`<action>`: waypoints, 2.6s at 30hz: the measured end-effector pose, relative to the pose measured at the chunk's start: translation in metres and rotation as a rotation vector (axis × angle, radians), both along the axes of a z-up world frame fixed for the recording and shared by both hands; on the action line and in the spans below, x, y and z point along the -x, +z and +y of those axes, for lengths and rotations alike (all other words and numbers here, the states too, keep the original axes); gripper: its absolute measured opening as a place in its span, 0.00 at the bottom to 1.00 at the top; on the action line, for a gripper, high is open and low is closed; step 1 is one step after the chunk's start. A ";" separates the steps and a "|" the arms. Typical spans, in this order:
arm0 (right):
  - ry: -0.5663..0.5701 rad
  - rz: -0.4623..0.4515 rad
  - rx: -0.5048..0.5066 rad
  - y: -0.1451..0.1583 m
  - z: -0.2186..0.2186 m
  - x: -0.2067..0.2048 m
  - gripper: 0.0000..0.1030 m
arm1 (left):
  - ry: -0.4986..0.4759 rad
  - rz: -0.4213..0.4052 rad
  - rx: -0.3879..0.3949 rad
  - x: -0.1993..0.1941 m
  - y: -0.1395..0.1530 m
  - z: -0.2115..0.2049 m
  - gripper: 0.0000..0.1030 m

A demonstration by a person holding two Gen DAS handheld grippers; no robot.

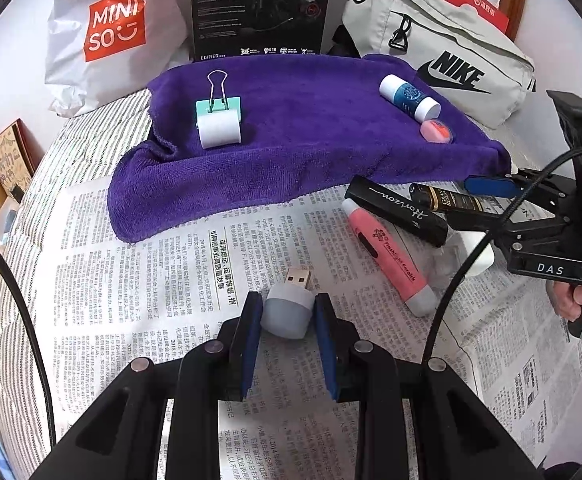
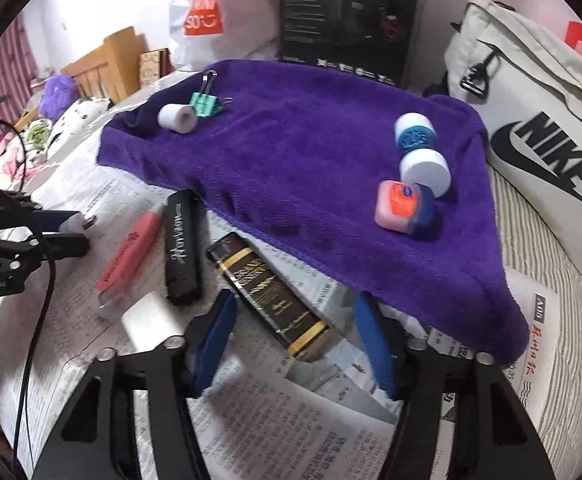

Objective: Organize rigid objects
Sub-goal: 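Grasp the black-and-gold Grand Reserve bottle upright with the right gripper, then carry the USB light over the towel with the left gripper while the right carries the bottle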

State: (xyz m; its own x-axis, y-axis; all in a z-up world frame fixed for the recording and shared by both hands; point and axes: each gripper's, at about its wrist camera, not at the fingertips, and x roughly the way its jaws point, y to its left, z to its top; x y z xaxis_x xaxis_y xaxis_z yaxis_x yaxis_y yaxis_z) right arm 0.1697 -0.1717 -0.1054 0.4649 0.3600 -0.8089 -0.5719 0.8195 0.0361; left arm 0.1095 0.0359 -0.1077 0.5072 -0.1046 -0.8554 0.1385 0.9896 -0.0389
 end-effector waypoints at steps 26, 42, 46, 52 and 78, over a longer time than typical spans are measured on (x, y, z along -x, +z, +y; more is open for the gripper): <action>-0.078 0.117 -0.020 0.006 -0.017 -0.002 0.32 | -0.002 0.009 0.028 0.000 0.000 0.004 0.25; -0.110 0.149 -0.017 0.006 -0.023 0.007 0.34 | -0.013 0.010 0.013 -0.002 -0.001 0.002 0.25; -0.111 0.132 0.028 0.005 -0.016 0.001 0.27 | -0.011 0.013 0.001 -0.003 -0.001 0.000 0.25; -0.186 0.224 -0.028 0.007 -0.033 0.001 0.24 | -0.006 0.010 0.010 0.002 -0.001 0.000 0.25; -0.180 0.245 -0.059 0.008 -0.038 0.014 0.23 | 0.027 0.035 0.075 0.009 -0.001 0.011 0.25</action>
